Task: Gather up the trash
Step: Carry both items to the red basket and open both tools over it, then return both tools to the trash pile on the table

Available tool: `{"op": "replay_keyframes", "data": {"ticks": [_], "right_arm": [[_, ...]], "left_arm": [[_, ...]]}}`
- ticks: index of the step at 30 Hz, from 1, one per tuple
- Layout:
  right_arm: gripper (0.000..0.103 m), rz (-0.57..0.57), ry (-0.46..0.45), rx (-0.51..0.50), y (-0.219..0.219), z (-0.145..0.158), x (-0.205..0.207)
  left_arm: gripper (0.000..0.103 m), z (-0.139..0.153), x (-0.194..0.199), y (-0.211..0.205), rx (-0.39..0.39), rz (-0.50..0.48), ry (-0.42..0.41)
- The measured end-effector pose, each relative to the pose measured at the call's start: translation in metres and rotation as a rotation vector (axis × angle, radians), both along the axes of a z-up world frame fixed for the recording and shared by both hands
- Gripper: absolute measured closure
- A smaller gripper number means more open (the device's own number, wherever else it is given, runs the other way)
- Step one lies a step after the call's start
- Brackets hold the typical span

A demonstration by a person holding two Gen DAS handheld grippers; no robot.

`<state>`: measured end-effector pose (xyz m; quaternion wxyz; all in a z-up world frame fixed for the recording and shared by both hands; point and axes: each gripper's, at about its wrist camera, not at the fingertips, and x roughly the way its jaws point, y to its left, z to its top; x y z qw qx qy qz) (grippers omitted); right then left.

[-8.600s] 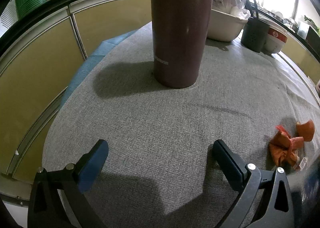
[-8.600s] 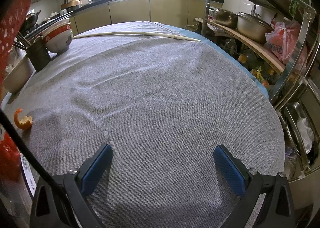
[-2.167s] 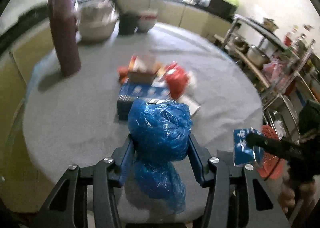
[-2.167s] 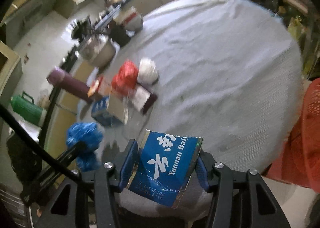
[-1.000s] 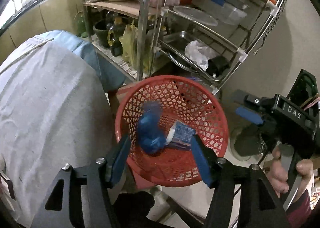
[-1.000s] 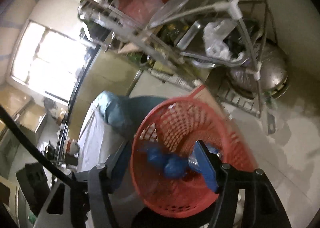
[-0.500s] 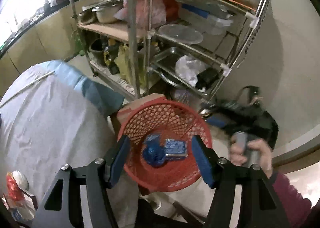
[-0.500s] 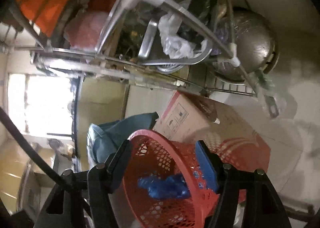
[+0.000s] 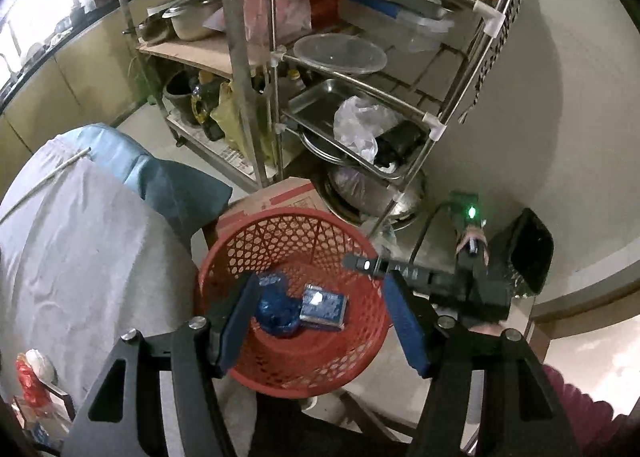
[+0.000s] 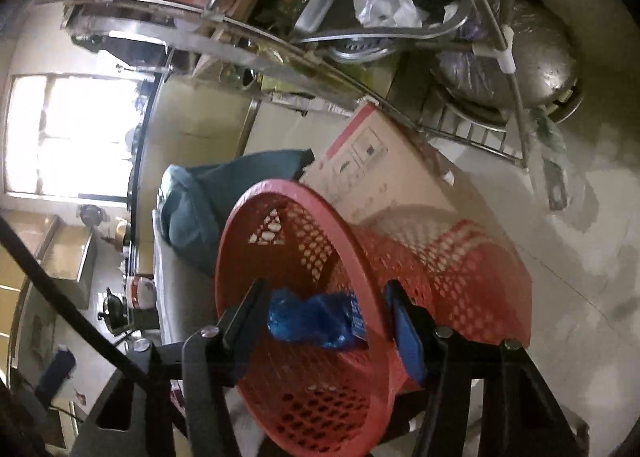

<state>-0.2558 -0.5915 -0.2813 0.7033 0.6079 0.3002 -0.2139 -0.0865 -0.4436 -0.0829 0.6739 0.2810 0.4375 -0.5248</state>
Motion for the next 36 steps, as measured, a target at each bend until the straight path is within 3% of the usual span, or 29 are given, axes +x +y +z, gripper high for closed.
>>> {"op": "replay_keyframes", "data": {"ticks": [8, 11, 13, 18, 21, 24, 27, 32, 36], "right_arm": [[0.041, 0.006, 0.032, -0.002, 0.020, 0.004, -0.012], [0.040, -0.052, 0.062, -0.027, 0.013, 0.007, -0.025], [0.040, -0.102, 0.033, -0.039, 0.005, 0.015, -0.038], [0.039, -0.224, -0.003, -0.148, -0.009, 0.054, -0.066], [0.039, -0.229, -0.043, -0.192, -0.007, 0.079, -0.060], [0.038, -0.167, -0.094, -0.273, 0.011, 0.112, -0.031], [0.038, -0.029, -0.169, -0.342, 0.046, 0.146, 0.020], [0.038, 0.263, -0.268, -0.336, 0.127, 0.171, 0.111], [0.038, 0.505, -0.262, -0.315, 0.211, 0.171, 0.185]], "left_arm": [[0.037, 0.006, -0.004, 0.015, -0.014, 0.002, -0.001], [0.037, 0.013, 0.000, 0.028, -0.038, 0.019, -0.002], [0.037, 0.019, 0.003, 0.039, -0.059, 0.034, -0.008], [0.037, 0.039, 0.022, 0.087, -0.141, 0.129, -0.030], [0.036, 0.044, 0.041, 0.133, -0.178, 0.236, -0.040], [0.036, 0.046, 0.069, 0.196, -0.182, 0.395, -0.079], [0.035, 0.049, 0.090, 0.260, -0.191, 0.546, -0.115], [0.033, 0.044, 0.117, 0.385, -0.174, 0.828, -0.171], [0.030, 0.027, 0.131, 0.476, -0.161, 1.008, -0.164]]}}
